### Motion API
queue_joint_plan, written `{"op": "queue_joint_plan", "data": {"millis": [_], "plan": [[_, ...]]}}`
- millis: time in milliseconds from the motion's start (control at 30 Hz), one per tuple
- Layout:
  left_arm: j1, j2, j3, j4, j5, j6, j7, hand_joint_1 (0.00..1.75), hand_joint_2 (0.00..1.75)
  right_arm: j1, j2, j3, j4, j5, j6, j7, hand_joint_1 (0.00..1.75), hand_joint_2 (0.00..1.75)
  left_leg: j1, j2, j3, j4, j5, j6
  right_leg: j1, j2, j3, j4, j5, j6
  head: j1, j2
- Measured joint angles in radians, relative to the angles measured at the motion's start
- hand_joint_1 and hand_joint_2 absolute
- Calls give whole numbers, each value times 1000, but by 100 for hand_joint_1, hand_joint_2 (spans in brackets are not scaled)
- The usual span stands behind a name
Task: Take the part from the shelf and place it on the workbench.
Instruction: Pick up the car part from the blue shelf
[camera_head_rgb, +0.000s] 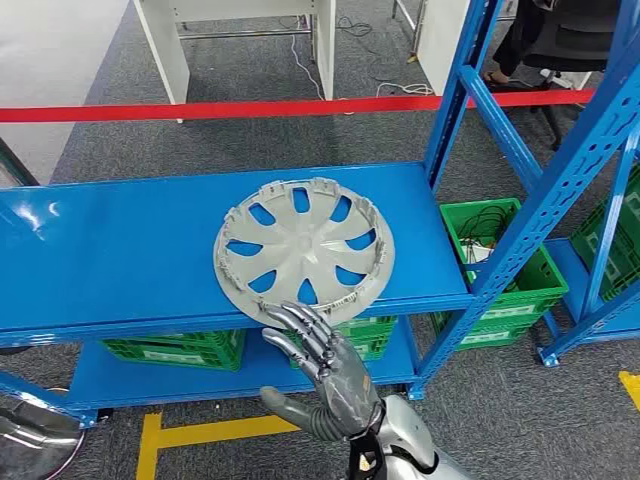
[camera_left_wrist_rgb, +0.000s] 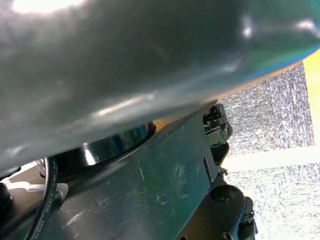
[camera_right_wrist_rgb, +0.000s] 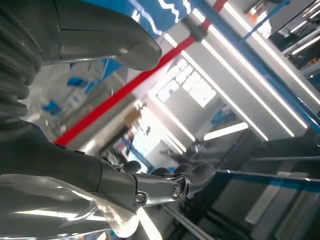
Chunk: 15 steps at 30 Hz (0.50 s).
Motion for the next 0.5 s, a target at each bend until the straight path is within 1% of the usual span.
{"op": "queue_joint_plan", "data": {"millis": [67, 167, 333, 433, 500], "plan": [[-1, 0, -1, 0, -3, 0, 1, 0, 0, 1, 3, -7, 3, 34, -13, 2, 0, 175, 0, 0, 0, 0, 0, 0, 0, 0, 0, 0, 0, 0, 0, 0], [-4, 0, -8, 0, -11, -1, 9, 0, 0, 3, 14, -27, 15, 142, -46, 10, 0, 175, 0, 0, 0, 0, 0, 0, 0, 0, 0, 0, 0, 0, 0, 0], [-16, 3, -26, 0, -36, -25, 28, 0, 0, -14, 24, -45, 61, 315, -68, 37, 0, 175, 0, 0, 0, 0, 0, 0, 0, 0, 0, 0, 0, 0, 0, 0], [-23, 6, -36, 0, -55, -45, 41, 0, 0, -25, 29, -48, 97, 417, -78, 69, 0, 175, 0, 0, 0, 0, 0, 0, 0, 0, 0, 0, 0, 0, 1, 0], [-27, 7, -42, 0, -65, -53, 48, 0, 0, -34, 30, -45, 118, 458, -82, 94, 0, 175, 0, 0, 0, 0, 1, 0, 0, 0, 0, 0, 1, 0, 1, 0]]}}
